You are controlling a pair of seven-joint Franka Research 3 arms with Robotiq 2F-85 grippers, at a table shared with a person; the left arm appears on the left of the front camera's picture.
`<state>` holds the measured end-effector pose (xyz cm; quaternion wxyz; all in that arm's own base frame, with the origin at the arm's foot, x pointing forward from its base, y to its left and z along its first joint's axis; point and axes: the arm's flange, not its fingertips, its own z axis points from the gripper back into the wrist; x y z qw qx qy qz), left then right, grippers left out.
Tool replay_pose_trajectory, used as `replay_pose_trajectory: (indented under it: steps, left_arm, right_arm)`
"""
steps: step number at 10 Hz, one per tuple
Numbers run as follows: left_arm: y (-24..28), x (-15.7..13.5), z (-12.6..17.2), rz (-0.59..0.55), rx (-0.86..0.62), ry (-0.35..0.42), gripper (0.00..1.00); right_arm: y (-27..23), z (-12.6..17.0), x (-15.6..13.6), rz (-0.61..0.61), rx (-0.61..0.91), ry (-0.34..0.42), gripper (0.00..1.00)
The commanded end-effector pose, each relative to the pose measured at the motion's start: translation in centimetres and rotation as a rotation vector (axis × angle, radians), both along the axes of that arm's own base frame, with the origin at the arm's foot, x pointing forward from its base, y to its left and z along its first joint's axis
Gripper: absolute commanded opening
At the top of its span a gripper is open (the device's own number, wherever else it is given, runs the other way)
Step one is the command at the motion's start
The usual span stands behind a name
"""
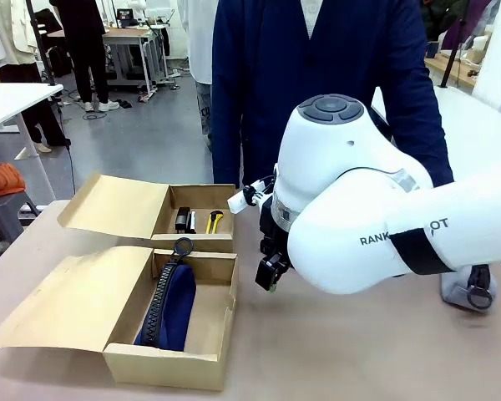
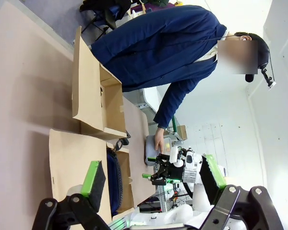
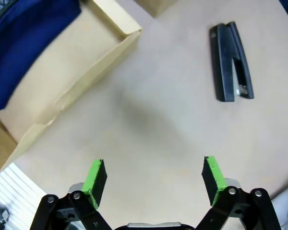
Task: Place items inside the box.
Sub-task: Pick up a Pencil pouch or Stapler and place it inside the Mailer Box closest to the robot.
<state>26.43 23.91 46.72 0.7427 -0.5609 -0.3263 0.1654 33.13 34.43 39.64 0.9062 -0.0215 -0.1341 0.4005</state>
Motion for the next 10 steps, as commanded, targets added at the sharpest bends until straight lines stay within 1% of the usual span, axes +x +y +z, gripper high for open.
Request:
replay_pose_trajectory:
  steps: [1,2,3,4,6,7,8,9,10]
  left_arm:
    - [-0.1,0.0,0.1,0.002,-0.010,-0.032,1.00]
    - [-0.1,0.0,0.1,0.002,-0.010,-0.032,1.00]
    - [-0.1,0.0,0.1,0.002,-0.010,-0.032,1.00]
    - [-0.1,0.0,0.1,0.002,-0.010,-0.032,1.00]
    - [-0.1,0.0,0.1,0.002,-0.010,-0.032,1.00]
    - [-0.1,0.0,0.1,0.002,-0.010,-0.032,1.00]
    - [-0.1,0.0,0.1,0.002,-0.010,-0.032,1.00]
    - [-0.1,0.0,0.1,0.002,-0.010,-0.032,1.00]
    - [-0.1,0.0,0.1,0.002,-0.010,-0.032,1.00]
  right_arm:
    - [0.5,-0.1,0.2,-0.056,0.000,0.010,1.00]
    - [0.4,-0.1,0.2,-0.062,0.005,0.020,1.00]
    - [-0.2,0.0,0.1,-0.074,0.005,0.045,1.00]
    - [-0.9,0.3,0.2,-0.087,0.010,0.036,1.00]
    - [-2.7,0.7,1.3,-0.110,0.065,0.052,1.00]
    - [-4.3,0.5,2.5,-0.111,0.114,0.067,1.00]
    - [-5.3,0.3,3.3,-0.167,0.115,0.096,1.00]
    - [-8.0,2.6,1.7,-0.176,0.124,0.179,1.00]
    - [-13.8,6.1,-1.4,-0.222,0.197,0.511,1.00]
